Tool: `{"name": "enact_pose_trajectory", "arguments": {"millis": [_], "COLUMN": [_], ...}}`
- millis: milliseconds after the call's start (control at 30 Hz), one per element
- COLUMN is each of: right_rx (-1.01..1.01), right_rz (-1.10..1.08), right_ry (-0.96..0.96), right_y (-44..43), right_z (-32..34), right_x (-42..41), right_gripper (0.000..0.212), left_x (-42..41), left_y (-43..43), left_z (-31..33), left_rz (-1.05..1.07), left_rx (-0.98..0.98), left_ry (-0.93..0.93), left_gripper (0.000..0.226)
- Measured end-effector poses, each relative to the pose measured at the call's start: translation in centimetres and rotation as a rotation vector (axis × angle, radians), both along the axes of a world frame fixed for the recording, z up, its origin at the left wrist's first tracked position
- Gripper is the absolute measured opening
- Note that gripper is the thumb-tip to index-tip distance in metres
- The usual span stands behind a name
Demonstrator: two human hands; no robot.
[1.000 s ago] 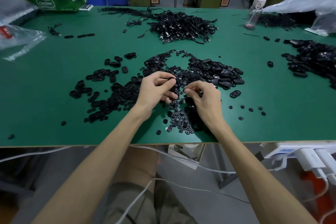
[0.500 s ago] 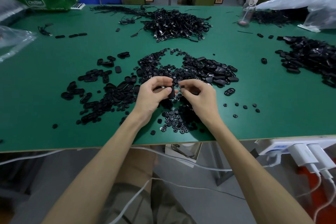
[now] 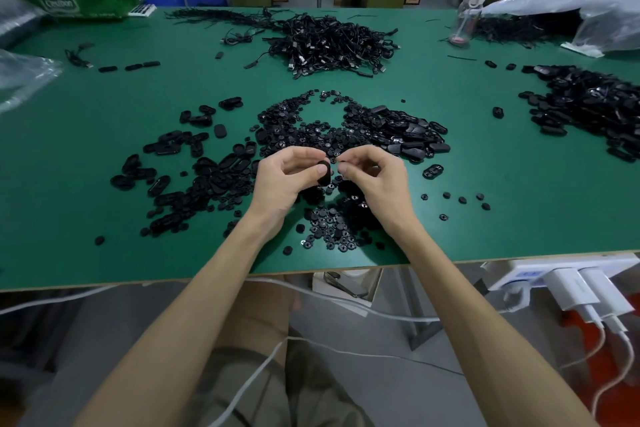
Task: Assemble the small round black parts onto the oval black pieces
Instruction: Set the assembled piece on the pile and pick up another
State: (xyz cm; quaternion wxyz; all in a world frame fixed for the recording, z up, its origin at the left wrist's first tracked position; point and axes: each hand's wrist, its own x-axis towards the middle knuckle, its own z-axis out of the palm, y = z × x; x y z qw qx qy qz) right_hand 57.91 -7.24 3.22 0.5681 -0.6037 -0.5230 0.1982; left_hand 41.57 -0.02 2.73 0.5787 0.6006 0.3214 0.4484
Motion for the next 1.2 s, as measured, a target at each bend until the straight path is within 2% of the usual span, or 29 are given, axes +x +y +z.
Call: {"name": "enact_pose_trajectory", "arguments": {"millis": [400, 933, 1200], "right_rx": [0.020, 0.013, 0.047], "right_rz": [0.011, 0.040, 0.055], "right_ry": [0.025, 0.066, 0.100], "right_y": [0.13, 0.31, 0.36], "right_z": [-0.14, -0.50, -0.53], "right_x": [-0.10, 0.14, 0.13], "right_gripper": [0.007, 0.004, 0.005], "left_x": [0.13, 0.15, 0.34], "left_y": [0.30, 0.27, 0.50], "left_z": [-0.33, -0.29, -0.44], "left_rz": [0.068, 0.072, 0.122], "left_rx": [-0.032, 0.017, -0.030], "left_ry": [-0.098, -0.043, -0.074], "left_gripper": [0.017, 0.013, 0.005]}}
